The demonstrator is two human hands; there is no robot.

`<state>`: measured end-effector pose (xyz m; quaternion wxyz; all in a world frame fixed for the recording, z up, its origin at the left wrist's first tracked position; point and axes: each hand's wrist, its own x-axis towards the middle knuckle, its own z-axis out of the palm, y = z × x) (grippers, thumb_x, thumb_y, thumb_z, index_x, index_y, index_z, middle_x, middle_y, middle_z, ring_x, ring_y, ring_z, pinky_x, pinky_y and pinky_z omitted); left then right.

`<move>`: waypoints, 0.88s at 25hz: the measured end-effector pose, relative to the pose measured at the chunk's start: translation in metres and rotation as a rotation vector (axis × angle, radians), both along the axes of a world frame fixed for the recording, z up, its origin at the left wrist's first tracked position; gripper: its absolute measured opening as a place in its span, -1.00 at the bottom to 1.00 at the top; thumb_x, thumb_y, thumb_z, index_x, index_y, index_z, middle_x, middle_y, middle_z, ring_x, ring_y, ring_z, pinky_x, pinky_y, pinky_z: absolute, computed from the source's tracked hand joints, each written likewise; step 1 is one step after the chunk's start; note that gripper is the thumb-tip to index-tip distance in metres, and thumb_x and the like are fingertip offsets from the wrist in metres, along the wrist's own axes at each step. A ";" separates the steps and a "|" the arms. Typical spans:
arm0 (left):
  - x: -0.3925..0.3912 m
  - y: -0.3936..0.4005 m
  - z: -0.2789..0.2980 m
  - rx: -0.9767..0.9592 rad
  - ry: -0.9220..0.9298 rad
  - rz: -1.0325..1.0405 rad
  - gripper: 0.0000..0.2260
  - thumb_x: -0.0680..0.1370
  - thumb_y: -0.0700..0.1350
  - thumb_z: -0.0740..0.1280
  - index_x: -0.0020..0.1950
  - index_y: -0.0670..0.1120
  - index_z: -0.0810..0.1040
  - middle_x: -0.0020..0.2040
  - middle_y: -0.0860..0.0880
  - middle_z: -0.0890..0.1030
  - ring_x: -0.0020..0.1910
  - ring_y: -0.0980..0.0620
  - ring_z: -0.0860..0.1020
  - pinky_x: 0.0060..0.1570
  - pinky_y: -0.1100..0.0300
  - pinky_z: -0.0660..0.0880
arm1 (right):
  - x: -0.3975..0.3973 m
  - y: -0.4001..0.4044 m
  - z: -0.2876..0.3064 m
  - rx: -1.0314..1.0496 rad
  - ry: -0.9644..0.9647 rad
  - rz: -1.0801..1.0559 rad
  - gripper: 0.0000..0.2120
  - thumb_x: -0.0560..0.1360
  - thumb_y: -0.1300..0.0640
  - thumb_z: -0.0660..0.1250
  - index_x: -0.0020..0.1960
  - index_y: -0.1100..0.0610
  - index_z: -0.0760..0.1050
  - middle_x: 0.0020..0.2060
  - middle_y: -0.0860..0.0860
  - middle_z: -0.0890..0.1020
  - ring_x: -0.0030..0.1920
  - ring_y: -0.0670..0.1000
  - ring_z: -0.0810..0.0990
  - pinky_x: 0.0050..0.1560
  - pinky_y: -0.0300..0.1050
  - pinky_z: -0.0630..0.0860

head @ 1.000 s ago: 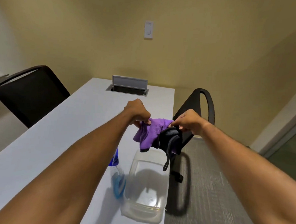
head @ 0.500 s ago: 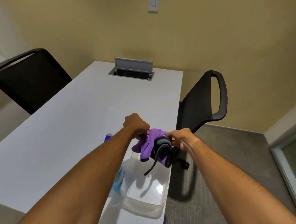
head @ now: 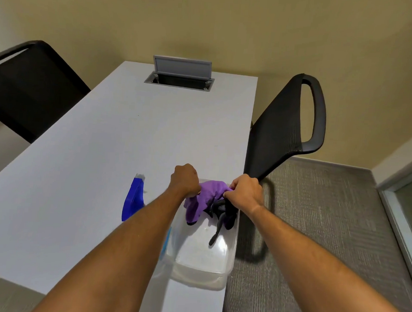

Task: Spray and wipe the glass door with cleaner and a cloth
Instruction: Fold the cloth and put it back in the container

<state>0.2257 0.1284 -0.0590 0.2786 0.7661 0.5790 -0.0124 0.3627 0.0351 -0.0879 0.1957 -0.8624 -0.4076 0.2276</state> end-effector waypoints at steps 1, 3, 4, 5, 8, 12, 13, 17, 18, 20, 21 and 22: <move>0.000 -0.002 -0.002 0.028 0.019 -0.039 -0.90 0.38 -0.31 0.44 -0.13 -0.25 0.60 -0.11 -0.17 0.64 -0.15 -0.08 0.59 -0.17 0.15 0.54 | -0.002 -0.002 -0.001 -0.001 -0.048 0.019 -0.94 0.41 0.13 0.45 -0.18 0.12 0.67 -0.25 0.05 0.67 -0.19 0.07 0.64 -0.18 -0.05 0.64; -0.002 -0.004 -0.008 0.089 0.066 -0.113 -0.92 0.41 -0.35 0.38 -0.13 -0.22 0.57 -0.11 -0.17 0.60 -0.19 -0.07 0.55 -0.19 0.16 0.50 | -0.005 -0.004 -0.005 0.007 -0.127 0.047 -0.91 0.43 0.11 0.41 -0.12 0.09 0.67 -0.22 0.04 0.67 -0.17 0.08 0.62 -0.19 -0.06 0.59; -0.004 -0.004 -0.012 0.120 0.088 -0.147 -0.90 0.42 -0.36 0.37 -0.11 -0.22 0.58 -0.09 -0.17 0.60 -0.17 -0.08 0.56 -0.17 0.14 0.52 | -0.007 -0.005 -0.007 0.012 -0.158 0.060 -0.90 0.45 0.11 0.40 -0.09 0.09 0.66 -0.21 0.04 0.66 -0.16 0.08 0.60 -0.20 -0.08 0.55; -0.005 -0.004 -0.016 0.150 0.111 -0.181 -0.89 0.44 -0.35 0.35 -0.07 -0.22 0.58 -0.06 -0.18 0.59 -0.14 -0.11 0.57 -0.14 0.10 0.55 | -0.008 -0.005 -0.010 0.011 -0.182 0.073 -0.89 0.46 0.11 0.38 -0.07 0.09 0.66 -0.19 0.05 0.66 -0.12 0.08 0.59 -0.20 -0.08 0.53; -0.008 -0.008 -0.021 0.217 0.167 -0.269 -0.87 0.46 -0.30 0.32 0.00 -0.20 0.51 -0.01 -0.19 0.56 -0.14 -0.10 0.53 -0.19 0.09 0.51 | -0.011 -0.006 -0.013 0.002 -0.249 0.112 -0.86 0.49 0.09 0.34 -0.02 0.10 0.63 -0.10 0.08 0.63 0.05 0.10 0.54 -0.19 -0.05 0.48; -0.014 -0.016 -0.024 0.353 0.260 -0.411 -0.61 0.41 -0.06 0.38 0.18 -0.13 0.40 0.13 -0.16 0.50 0.06 -0.12 0.47 -0.04 0.05 0.45 | -0.014 -0.011 -0.014 0.040 -0.432 0.237 -0.62 0.49 -0.09 0.25 0.19 0.12 0.54 0.06 0.09 0.60 0.11 0.11 0.48 0.04 0.01 0.50; -0.016 -0.017 -0.024 0.395 0.307 -0.450 -0.49 0.42 0.03 0.35 0.30 -0.13 0.35 0.25 -0.18 0.45 0.21 -0.15 0.43 0.12 0.02 0.42 | -0.014 -0.013 -0.014 0.049 -0.445 0.249 -0.54 0.49 -0.13 0.21 0.27 0.12 0.49 0.13 0.11 0.58 0.15 0.11 0.47 0.09 0.03 0.47; -0.021 -0.025 -0.025 0.412 0.405 -0.535 -0.19 0.54 0.27 0.11 0.57 -0.13 -0.18 0.59 -0.22 -0.12 0.57 -0.19 -0.12 0.51 -0.09 -0.11 | -0.016 -0.020 -0.016 0.059 -0.449 0.266 -0.28 0.51 -0.27 0.09 0.53 0.14 0.20 0.49 0.20 0.31 0.45 0.18 0.28 0.36 0.10 0.30; -0.022 -0.027 -0.025 0.428 0.404 -0.541 -0.19 0.54 0.29 0.07 0.57 -0.13 -0.23 0.58 -0.21 -0.18 0.56 -0.19 -0.17 0.51 -0.10 -0.16 | -0.018 -0.022 -0.015 0.067 -0.441 0.262 -0.24 0.51 -0.30 0.06 0.56 0.13 0.13 0.53 0.21 0.22 0.51 0.18 0.20 0.42 0.11 0.23; -0.026 -0.034 -0.023 0.454 0.401 -0.544 -0.19 0.54 0.32 0.02 0.56 -0.12 -0.27 0.57 -0.22 -0.23 0.55 -0.20 -0.22 0.52 -0.12 -0.19 | -0.020 -0.026 -0.013 0.079 -0.434 0.246 -0.18 0.50 -0.36 -0.01 0.59 0.12 0.02 0.57 0.19 0.11 0.57 0.17 0.06 0.51 0.11 0.09; -0.028 -0.037 -0.021 0.461 0.397 -0.541 -0.18 0.54 0.33 0.00 0.56 -0.12 -0.28 0.57 -0.22 -0.25 0.55 -0.20 -0.24 0.51 -0.13 -0.20 | -0.022 -0.029 -0.012 0.082 -0.443 0.238 -0.16 0.49 -0.38 -0.04 0.59 0.12 -0.02 0.58 0.18 0.06 0.58 0.16 0.00 0.53 0.12 0.02; -0.030 -0.040 -0.019 0.467 0.387 -0.537 -0.18 0.54 0.34 -0.01 0.56 -0.12 -0.29 0.56 -0.22 -0.26 0.55 -0.20 -0.25 0.51 -0.13 -0.20 | -0.024 -0.032 -0.010 0.083 -0.452 0.230 -0.15 0.49 -0.40 -0.08 0.59 0.12 -0.05 0.59 0.18 0.03 0.58 0.15 -0.04 0.54 0.12 -0.04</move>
